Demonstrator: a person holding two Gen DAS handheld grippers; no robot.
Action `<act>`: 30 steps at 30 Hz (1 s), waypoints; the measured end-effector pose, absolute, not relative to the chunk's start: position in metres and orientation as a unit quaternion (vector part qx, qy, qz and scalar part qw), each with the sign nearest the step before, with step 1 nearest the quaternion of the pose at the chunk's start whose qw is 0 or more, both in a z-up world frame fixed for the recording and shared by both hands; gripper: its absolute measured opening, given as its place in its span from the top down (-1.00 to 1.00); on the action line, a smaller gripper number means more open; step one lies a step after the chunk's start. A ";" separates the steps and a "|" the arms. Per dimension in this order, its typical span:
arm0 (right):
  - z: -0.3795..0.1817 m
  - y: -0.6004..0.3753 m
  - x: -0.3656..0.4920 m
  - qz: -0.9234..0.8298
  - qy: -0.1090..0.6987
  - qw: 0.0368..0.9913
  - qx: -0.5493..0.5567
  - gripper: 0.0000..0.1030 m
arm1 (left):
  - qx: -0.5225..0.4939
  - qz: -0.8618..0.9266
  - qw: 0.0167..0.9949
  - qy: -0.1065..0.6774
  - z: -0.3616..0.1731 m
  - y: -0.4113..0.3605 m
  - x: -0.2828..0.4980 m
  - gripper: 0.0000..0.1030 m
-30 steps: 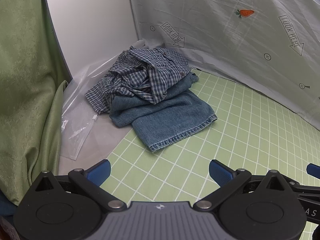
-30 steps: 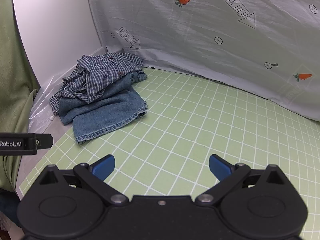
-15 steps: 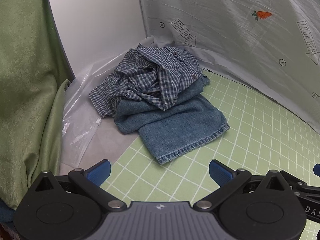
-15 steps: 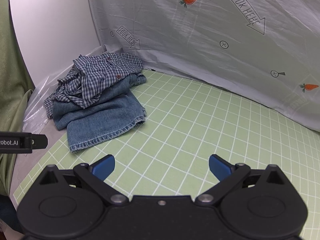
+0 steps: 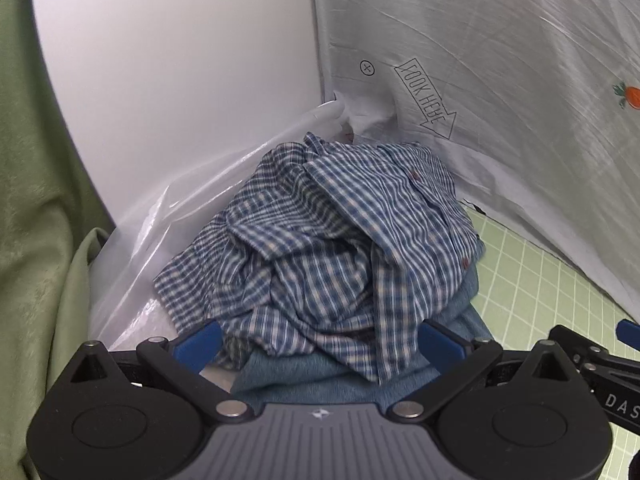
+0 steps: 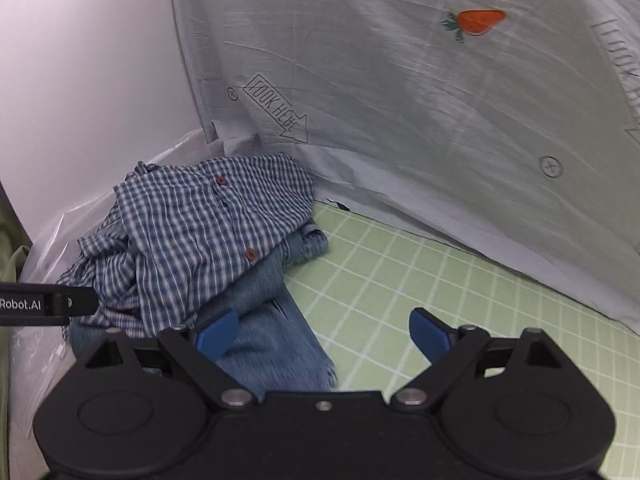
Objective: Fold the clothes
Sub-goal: 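Grasp the blue plaid shirt with both grippers and lift it off the jeans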
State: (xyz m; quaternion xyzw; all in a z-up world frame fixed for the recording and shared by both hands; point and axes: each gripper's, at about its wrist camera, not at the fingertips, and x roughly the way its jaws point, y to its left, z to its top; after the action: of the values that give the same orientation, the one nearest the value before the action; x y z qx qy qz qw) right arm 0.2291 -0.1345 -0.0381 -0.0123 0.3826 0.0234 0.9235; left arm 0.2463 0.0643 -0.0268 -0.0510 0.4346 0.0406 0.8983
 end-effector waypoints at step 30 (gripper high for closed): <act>0.002 -0.168 0.136 0.036 0.262 0.964 0.015 0.76 | -0.049 -0.140 0.922 0.359 0.031 -0.021 0.180 0.87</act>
State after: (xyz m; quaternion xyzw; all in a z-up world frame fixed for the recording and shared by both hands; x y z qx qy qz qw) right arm 0.1360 -0.1679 0.0020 0.0151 0.2625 0.0363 0.9641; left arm 0.1805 -0.0213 0.0313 -0.0486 0.3589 -0.1395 0.9216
